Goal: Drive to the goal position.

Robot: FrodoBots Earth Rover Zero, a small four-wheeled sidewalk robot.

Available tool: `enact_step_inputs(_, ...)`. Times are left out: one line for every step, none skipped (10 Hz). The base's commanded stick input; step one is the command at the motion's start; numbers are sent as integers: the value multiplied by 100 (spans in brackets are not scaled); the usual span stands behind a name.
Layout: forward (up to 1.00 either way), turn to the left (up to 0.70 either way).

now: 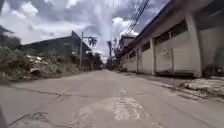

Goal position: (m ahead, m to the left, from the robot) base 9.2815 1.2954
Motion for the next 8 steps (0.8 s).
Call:
enact_step_inputs(50, -26)
enact_step_inputs(50, -11)
enact_step_inputs(50, 0)
enact_step_inputs(50, 0)
enact_step_inputs(50, 0)
enact_step_inputs(50, 0)
enact_step_inputs(50, 0)
enact_step_inputs(50, 0)
